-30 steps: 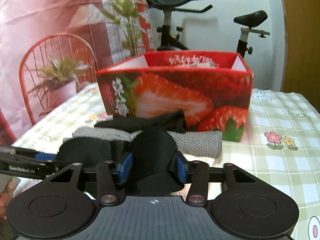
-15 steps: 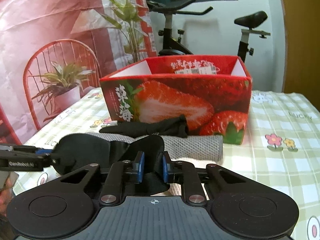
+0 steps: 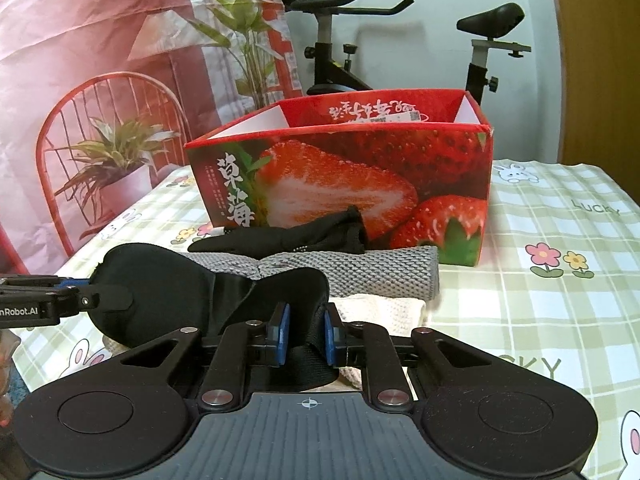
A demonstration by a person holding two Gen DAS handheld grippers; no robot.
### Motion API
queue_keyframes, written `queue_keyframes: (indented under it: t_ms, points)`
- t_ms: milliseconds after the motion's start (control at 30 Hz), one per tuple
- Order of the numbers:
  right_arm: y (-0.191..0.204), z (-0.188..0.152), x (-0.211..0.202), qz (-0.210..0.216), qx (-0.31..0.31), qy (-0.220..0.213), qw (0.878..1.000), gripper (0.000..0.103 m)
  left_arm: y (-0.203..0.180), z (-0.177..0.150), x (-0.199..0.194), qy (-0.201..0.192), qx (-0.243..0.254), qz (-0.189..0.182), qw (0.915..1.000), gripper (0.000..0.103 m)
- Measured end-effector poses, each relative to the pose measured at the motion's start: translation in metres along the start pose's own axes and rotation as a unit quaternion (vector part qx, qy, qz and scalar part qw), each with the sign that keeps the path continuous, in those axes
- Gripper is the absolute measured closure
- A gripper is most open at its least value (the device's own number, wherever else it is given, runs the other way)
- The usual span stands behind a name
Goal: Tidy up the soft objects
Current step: 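Lift the black eye mask with both tools and carry it over the box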
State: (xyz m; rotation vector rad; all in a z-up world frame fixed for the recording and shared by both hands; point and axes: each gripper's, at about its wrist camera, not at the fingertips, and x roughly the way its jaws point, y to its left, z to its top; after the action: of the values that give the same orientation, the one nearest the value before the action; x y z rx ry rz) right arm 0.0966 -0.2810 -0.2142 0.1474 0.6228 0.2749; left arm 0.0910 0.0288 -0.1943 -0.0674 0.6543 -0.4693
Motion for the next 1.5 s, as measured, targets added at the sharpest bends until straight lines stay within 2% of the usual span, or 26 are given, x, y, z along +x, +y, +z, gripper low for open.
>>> queue_keyframes:
  t_ms: [67, 233, 400, 567, 800, 1000, 1200, 1300, 1500]
  points:
    - [0.002, 0.003, -0.003, 0.004, -0.002, -0.004, 1.0, 0.088, 0.0, 0.001, -0.002, -0.007, 0.0, -0.009, 0.9999, 0.086]
    - [0.008, 0.016, -0.012, 0.01, -0.01, -0.02, 1.0, 0.089, -0.003, 0.016, -0.011, -0.027, 0.01, -0.006, 0.9996, 0.086]
    - [0.016, 0.053, -0.03, 0.018, -0.029, -0.066, 0.997, 0.089, -0.007, 0.043, -0.028, -0.07, 0.016, -0.013, 0.9973, 0.086]
    - [0.02, 0.077, -0.037, 0.019, -0.049, -0.088, 0.995, 0.09, -0.013, 0.071, -0.031, -0.098, 0.02, -0.015, 0.9949, 0.089]
    - [0.011, 0.136, -0.032, 0.007, -0.085, -0.124, 0.989, 0.09, -0.025, 0.116, -0.018, -0.136, 0.051, -0.008, 0.9894, 0.089]
    - [-0.005, 0.166, -0.01, -0.012, -0.093, -0.13, 0.987, 0.091, -0.033, 0.149, 0.015, -0.147, 0.078, 0.008, 0.986, 0.089]
    - [-0.026, 0.189, 0.028, -0.026, -0.074, -0.113, 0.99, 0.091, -0.035, 0.175, 0.059, -0.121, 0.083, 0.028, 0.9888, 0.089]
    - [-0.033, 0.191, 0.05, -0.035, -0.082, -0.089, 0.992, 0.091, -0.029, 0.182, 0.085, -0.084, 0.072, 0.027, 0.9935, 0.089]
    - [-0.054, 0.183, 0.091, -0.044, -0.056, -0.031, 0.997, 0.091, -0.012, 0.178, 0.124, -0.013, 0.051, 0.017, 0.9985, 0.089]
